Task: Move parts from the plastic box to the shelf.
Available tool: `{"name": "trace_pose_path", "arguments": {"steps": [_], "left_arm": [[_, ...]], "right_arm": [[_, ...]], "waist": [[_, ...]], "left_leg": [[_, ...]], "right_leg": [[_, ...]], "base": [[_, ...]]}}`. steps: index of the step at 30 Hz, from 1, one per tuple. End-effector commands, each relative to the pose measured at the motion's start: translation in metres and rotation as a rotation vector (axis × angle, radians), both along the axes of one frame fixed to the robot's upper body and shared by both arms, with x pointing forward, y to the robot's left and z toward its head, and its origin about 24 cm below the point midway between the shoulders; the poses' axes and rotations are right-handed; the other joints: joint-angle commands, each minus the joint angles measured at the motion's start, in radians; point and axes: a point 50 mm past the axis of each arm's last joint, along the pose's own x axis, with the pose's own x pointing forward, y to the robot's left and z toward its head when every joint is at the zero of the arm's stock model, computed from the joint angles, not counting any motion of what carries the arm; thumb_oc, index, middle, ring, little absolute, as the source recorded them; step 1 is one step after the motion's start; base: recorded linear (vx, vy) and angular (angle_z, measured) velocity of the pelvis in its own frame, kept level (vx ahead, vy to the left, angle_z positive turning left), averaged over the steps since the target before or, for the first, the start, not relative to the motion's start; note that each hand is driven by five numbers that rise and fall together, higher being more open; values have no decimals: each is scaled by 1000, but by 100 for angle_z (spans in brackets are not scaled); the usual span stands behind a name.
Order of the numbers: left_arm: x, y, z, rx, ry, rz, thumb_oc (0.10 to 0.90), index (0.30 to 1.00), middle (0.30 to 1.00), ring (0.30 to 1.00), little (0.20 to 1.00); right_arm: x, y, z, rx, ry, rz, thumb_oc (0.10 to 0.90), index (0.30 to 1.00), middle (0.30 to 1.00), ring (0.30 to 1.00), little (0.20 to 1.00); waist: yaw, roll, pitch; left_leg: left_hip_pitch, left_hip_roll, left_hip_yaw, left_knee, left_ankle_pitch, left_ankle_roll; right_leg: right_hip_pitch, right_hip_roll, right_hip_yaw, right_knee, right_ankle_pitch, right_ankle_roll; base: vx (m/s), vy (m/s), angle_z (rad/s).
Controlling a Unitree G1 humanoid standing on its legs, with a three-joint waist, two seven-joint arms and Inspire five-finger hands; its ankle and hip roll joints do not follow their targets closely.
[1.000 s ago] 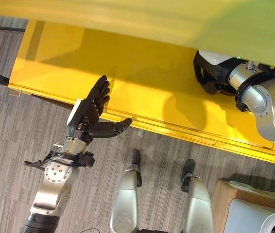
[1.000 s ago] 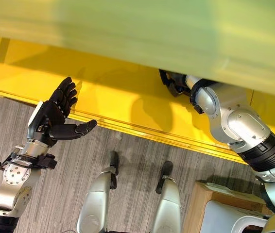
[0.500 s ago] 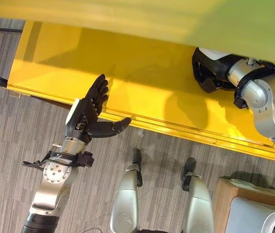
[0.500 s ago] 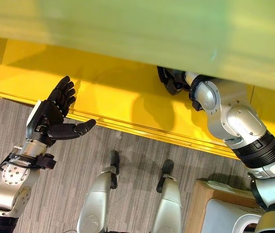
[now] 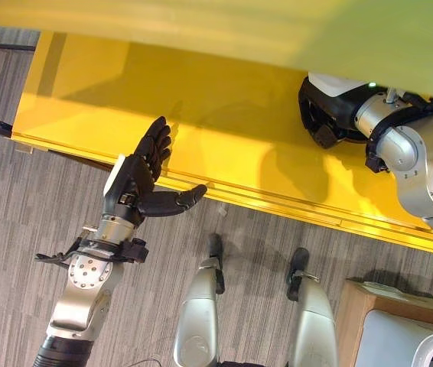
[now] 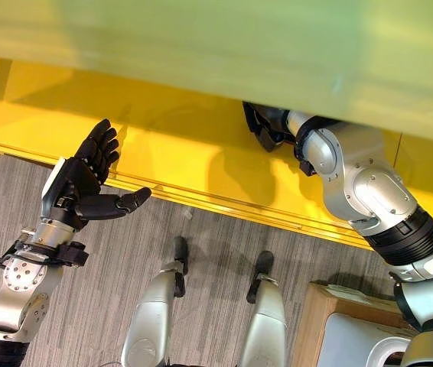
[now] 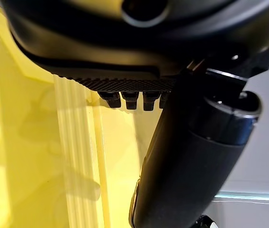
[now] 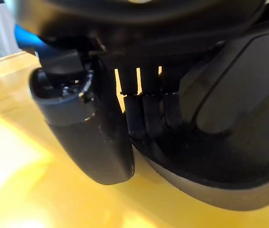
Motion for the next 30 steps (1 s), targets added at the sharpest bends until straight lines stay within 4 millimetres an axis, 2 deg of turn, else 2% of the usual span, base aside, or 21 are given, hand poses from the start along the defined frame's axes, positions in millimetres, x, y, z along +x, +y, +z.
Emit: {"name": "trace_pose_path", "arguments": {"steps": [1,7,18,24,28,30], "left_arm": [[-11,-15,-44,23,239,-81,900,1000,1000,1000,1000],[-11,-17,-43,16,236,-77,900,1000,1000,1000,1000],[-9,-19,-41,15,229,-70,900,1000,1000,1000,1000],[-10,-19,-43,14,230,-68,900,1000,1000,1000,1000],[-10,-20,-43,11,229,-69,900,1000,1000,1000,1000],[-10,-20,-44,12,229,-70,900,1000,1000,1000,1000]], "right_arm": [[-7,10,11,-19,-39,44,400,300,300,300,300],[-5,5,3,51,9,17,400,300,300,300,300],[-7,11,-14,98,92,67,400,300,300,300,300],[-9,15,-16,107,106,98,400,300,300,300,300],[-13,19,-23,140,172,132,400,300,300,300,300],[-13,21,-31,189,271,152,400,300,300,300,300]], "waist": [[-21,13,-5],[-28,13,-5],[-34,11,-5],[-35,12,-5],[-38,11,-5],[-39,10,-5]], "left_leg": [[24,-4,-1,43,-99,13],[27,-1,7,41,-99,14],[18,2,12,46,-99,13],[21,3,14,43,-99,13],[22,4,16,44,-100,12],[22,4,17,44,-100,13]], "right_leg": [[27,32,-36,10,-65,-8],[26,31,-34,6,-61,-6],[19,32,-33,6,-59,-7],[21,32,-33,4,-59,-6],[23,33,-31,1,-58,-6],[22,32,-30,1,-59,-7]], "base": [[0,0,0],[0,0,0],[0,0,0],[0,0,0],[0,0,0],[0,0,0]]}}
